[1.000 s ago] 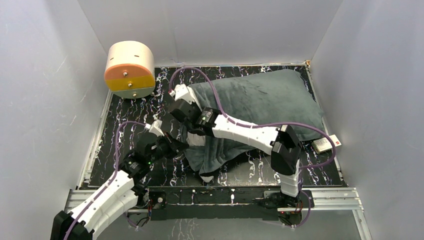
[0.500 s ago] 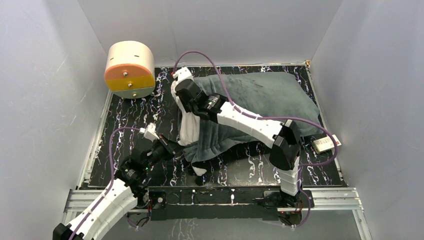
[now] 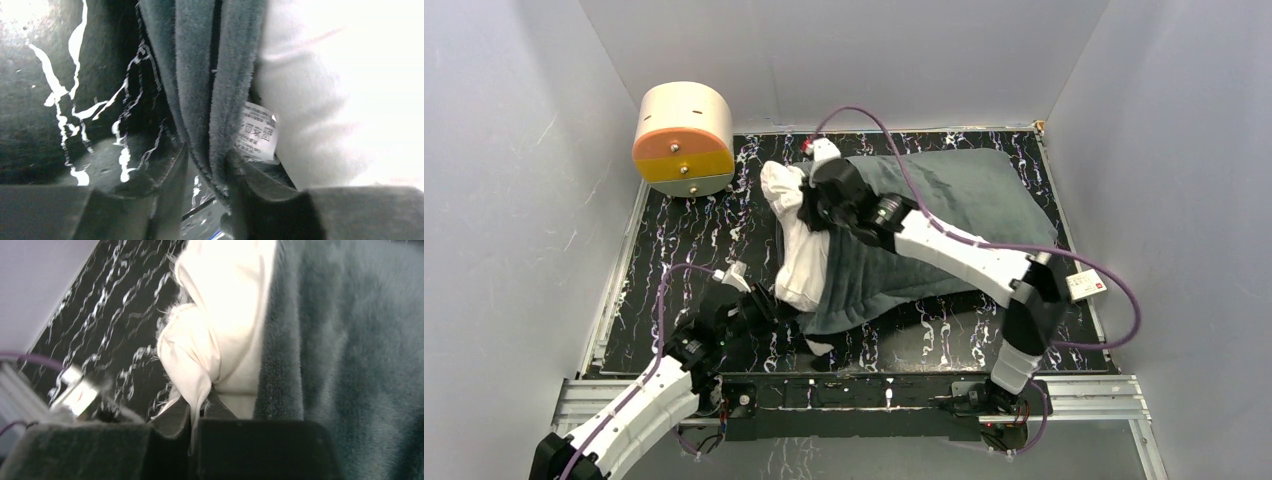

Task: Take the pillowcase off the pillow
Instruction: Remove the pillow from the pillowcase.

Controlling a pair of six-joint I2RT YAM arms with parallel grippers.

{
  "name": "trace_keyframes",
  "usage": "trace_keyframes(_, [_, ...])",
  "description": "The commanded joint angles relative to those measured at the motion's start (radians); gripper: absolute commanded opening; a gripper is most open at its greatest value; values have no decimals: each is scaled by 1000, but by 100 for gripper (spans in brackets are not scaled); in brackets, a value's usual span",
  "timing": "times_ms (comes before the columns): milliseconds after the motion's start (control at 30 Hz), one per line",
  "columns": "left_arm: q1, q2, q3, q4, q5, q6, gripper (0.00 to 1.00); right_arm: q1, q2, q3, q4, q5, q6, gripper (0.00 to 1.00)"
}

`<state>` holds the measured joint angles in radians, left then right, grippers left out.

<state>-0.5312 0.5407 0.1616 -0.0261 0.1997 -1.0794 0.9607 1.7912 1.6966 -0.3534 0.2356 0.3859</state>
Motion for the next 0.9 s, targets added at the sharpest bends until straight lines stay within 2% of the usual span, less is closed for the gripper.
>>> trace_keyframes(0, [-19,39,59,-159,42,52,43,-31,-271,-260,330,-15,62,4])
trace_keyframes(67, [-19,18,119,-228,-24,64,54,-31,-304,-324,292,1,71,7])
trace_keyframes(133, [-19,-25,157,-310,-105,64,63,-31,-312,-368,258,-12,93,18])
trace_keyframes(267, [-19,-149,215,-391,-178,56,70,-32,-320,-436,250,-127,92,42])
trace_keyframes(467, [-19,-226,285,-401,-170,91,84,-27,-404,-422,259,-419,56,61])
trace_keyframes(633, [-19,-113,316,-273,0,188,92,-15,-533,-503,231,-480,53,70])
trace_keyframes(767, [-21,42,291,-113,202,215,98,-13,-674,-628,137,-393,79,72])
trace_keyframes(867, [-22,120,255,1,274,210,98,-13,-801,-743,80,-370,128,73])
